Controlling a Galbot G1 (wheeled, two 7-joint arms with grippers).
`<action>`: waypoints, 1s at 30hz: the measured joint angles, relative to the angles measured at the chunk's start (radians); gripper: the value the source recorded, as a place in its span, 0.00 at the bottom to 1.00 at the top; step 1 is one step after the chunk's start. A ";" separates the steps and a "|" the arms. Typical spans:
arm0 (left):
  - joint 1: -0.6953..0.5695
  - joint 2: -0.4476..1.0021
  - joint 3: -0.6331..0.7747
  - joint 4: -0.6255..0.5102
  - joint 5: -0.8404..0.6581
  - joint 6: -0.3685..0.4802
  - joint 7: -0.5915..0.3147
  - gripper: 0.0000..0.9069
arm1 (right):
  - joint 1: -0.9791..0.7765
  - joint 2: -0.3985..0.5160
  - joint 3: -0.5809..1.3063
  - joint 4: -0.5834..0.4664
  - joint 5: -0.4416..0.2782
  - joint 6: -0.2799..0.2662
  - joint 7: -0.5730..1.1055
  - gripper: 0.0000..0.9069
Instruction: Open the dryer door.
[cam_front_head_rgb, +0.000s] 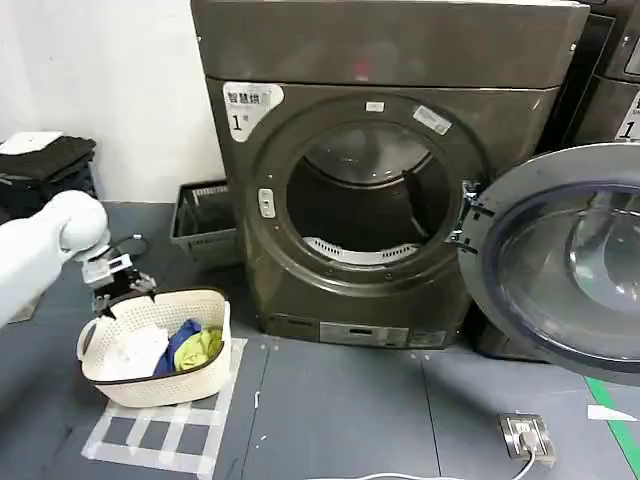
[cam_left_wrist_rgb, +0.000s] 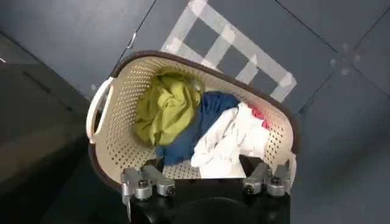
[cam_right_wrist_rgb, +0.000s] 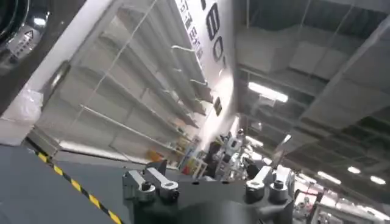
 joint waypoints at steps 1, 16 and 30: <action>0.000 0.000 0.000 0.001 0.000 0.000 0.000 1.00 | 0.000 0.000 0.000 -0.001 0.001 0.001 -0.002 1.00; -0.002 0.005 0.005 0.005 -0.012 0.000 0.012 1.00 | 0.003 -0.003 0.001 -0.011 -0.001 0.026 -0.013 1.00; -0.002 0.010 0.007 0.012 -0.022 0.000 0.018 1.00 | 0.003 0.001 -0.005 -0.013 -0.003 0.036 -0.026 1.00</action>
